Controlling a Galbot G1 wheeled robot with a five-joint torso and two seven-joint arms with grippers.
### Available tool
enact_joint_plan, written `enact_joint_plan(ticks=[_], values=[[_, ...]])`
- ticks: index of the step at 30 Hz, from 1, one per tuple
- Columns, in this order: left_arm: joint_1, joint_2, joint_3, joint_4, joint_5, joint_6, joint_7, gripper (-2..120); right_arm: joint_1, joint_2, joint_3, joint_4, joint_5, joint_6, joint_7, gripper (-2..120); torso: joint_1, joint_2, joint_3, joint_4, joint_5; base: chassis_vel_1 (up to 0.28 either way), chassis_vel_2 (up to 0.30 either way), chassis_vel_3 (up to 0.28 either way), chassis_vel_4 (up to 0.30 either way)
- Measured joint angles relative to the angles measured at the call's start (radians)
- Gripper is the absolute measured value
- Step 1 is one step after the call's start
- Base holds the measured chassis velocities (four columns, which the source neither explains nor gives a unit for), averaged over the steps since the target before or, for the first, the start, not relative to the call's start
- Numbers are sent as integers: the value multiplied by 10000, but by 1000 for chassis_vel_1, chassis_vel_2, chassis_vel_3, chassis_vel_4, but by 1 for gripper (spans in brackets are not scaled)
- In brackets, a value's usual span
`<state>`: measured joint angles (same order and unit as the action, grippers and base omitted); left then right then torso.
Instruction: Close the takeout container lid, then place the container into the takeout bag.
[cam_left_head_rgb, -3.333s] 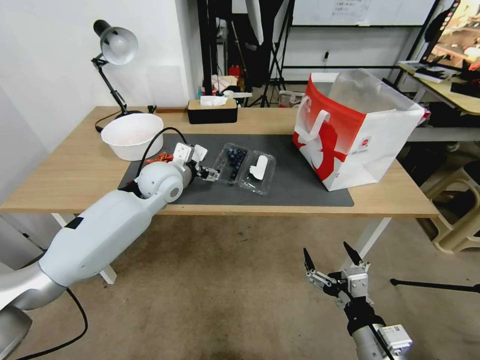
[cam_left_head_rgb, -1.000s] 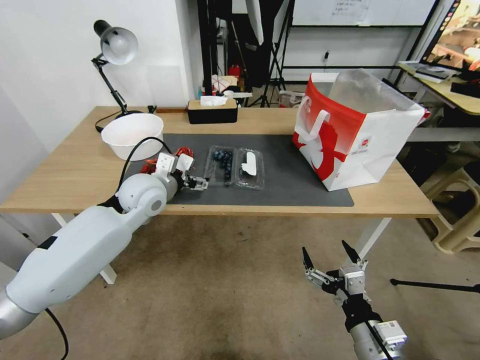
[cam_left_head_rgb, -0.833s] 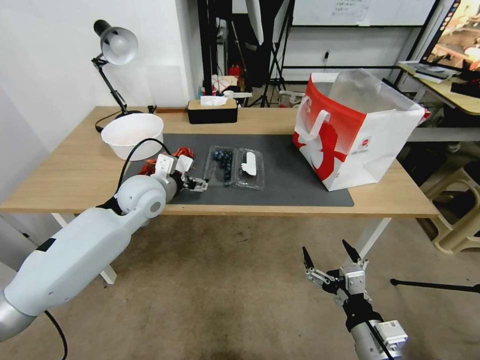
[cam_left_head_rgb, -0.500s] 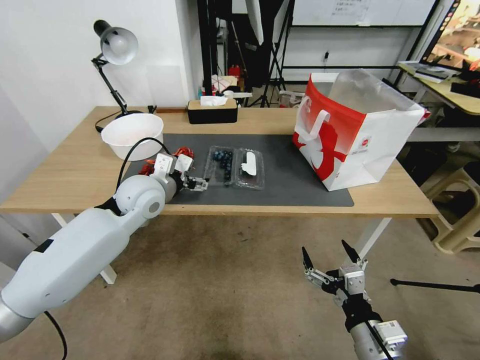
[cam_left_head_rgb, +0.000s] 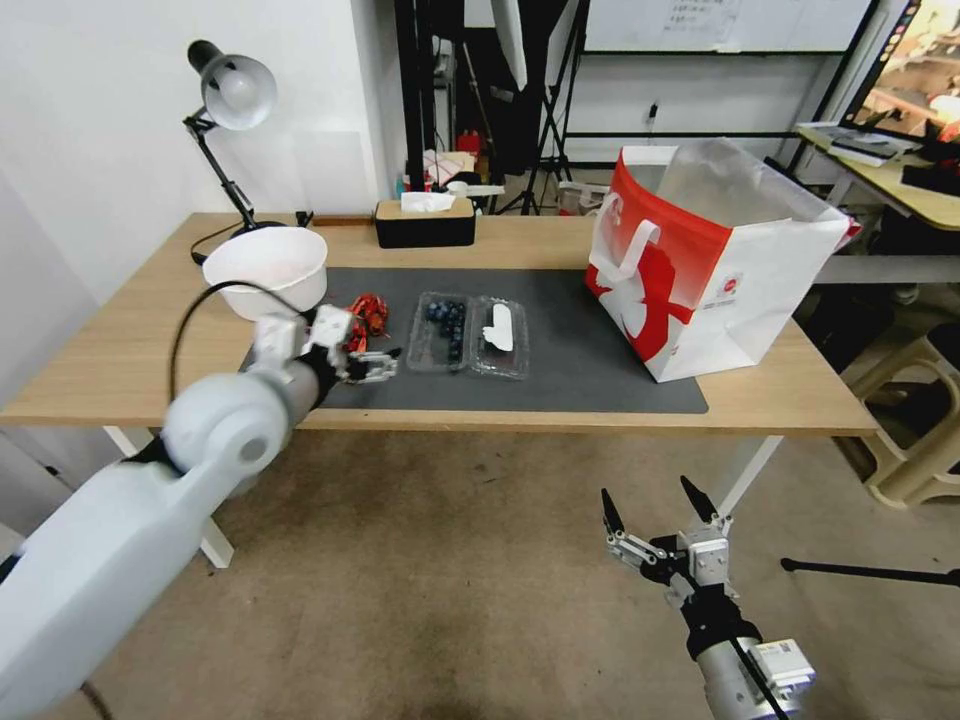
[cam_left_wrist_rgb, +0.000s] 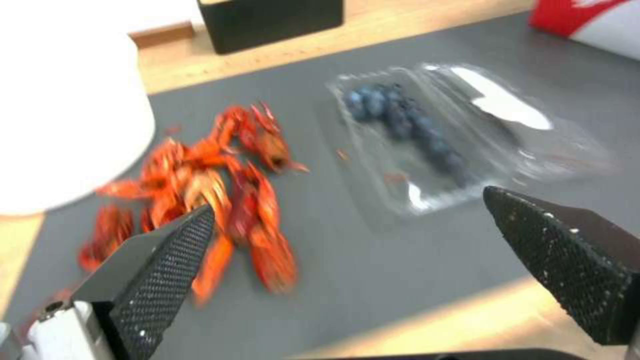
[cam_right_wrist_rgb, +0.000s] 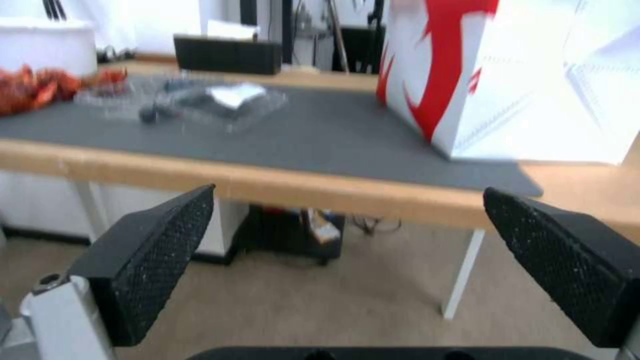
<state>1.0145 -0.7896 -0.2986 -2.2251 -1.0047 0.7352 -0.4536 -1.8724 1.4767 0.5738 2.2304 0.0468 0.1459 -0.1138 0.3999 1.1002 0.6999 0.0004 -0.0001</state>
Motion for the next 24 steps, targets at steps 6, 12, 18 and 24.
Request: enact_joint_plan(ticks=[6, 12, 18, 24], values=[[1814, -625, -518, -805, 1268, -901, 56, 100, -205, 396, 180, 84, 63, 1014, 179, 100, 1, 0, 0, -16, -2, 0, 0, 0, 0], [3630, -1273, -866, -1132, 2937, -2964, 521, 100, -23, 516, 259, -19, 39, 1582, 458, 100, 0, 0, -1, 3, 3, 0, 0, 0, 0], [4955, -1984, -892, -545, 4761, -6412, 892, 100, 65, 596, 299, -195, 42, 2162, 599, 100, 1, 0, 0, -4, 2, 0, 0, 0, 0], [5804, -2580, -940, 101, 5374, -8529, 999, 100, 148, 647, 266, -411, 35, 2677, 660, 100, 0, 0, 1, -3, 0, 0, 0, 0, 0]])
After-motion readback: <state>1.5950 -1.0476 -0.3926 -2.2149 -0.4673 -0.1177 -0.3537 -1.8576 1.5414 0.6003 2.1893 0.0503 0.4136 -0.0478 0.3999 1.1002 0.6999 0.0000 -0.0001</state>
